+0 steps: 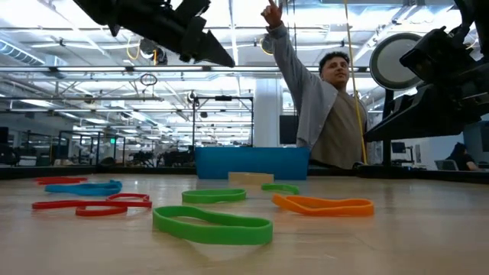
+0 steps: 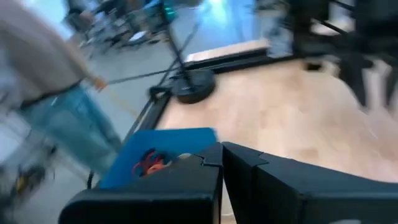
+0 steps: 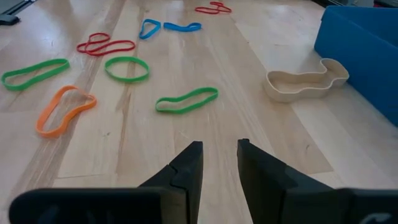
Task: Pick and place rubber bands into bin
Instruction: Put the brown rubber band into the blue bin, then put the blue rubber band into the blue bin
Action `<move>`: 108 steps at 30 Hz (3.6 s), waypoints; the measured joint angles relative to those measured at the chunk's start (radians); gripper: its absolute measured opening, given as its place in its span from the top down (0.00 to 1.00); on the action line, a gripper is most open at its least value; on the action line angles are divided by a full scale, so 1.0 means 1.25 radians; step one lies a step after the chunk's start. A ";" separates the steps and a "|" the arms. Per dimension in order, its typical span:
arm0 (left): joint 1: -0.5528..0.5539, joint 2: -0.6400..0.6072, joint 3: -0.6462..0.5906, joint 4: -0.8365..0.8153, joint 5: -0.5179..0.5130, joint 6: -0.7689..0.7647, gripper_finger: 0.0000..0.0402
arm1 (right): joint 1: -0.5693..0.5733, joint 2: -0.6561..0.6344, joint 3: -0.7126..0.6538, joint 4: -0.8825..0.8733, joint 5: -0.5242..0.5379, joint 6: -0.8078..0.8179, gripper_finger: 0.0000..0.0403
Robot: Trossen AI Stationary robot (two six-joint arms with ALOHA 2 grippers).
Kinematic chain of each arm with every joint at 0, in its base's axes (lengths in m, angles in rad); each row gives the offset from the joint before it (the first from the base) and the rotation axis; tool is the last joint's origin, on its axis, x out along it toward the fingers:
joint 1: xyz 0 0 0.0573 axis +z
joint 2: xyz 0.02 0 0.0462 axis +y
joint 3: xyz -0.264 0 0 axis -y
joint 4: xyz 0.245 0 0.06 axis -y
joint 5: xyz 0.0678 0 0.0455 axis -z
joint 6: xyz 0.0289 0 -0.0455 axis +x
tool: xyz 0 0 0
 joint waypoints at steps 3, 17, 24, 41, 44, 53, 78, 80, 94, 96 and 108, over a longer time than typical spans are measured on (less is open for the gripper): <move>-0.044 0.046 0.000 0.005 0.001 0.074 0.99 | 0.000 0.000 0.000 0.000 0.000 0.000 0.77; -0.065 0.288 0.021 0.050 0.130 -0.025 0.49 | 0.000 0.000 0.000 0.001 0.009 0.002 0.77; -0.051 0.423 0.119 0.047 0.142 -0.038 0.45 | 0.000 0.000 -0.001 0.003 0.023 0.003 0.77; -0.003 0.510 0.219 -0.130 0.185 -0.124 0.75 | 0.001 0.000 -0.001 -0.006 0.017 0.009 0.77; -0.007 0.510 0.219 -0.140 0.191 -0.119 0.87 | 0.001 0.000 -0.001 -0.008 0.017 0.009 0.77; -0.028 0.375 0.217 -0.200 0.086 -0.107 0.98 | 0.001 0.000 -0.001 -0.015 0.017 0.009 0.77; 0.218 0.251 0.218 -0.048 -0.067 -0.015 0.85 | 0.001 0.000 -0.001 -0.024 0.017 0.012 0.77; 0.228 0.254 0.218 -0.072 -0.048 -0.031 0.75 | 0.001 0.000 -0.001 -0.024 0.017 0.012 0.77; 0.050 0.107 0.218 -0.687 -0.126 -0.324 0.48 | 0.001 0.000 -0.001 -0.031 0.015 0.018 0.77; -0.031 0.108 0.219 -0.749 -0.166 -0.387 0.52 | 0.001 0.000 -0.001 -0.033 0.015 0.031 0.77; -0.487 0.119 0.113 -0.734 -0.263 -0.754 0.70 | 0.001 0.000 -0.001 -0.021 -0.016 0.051 0.77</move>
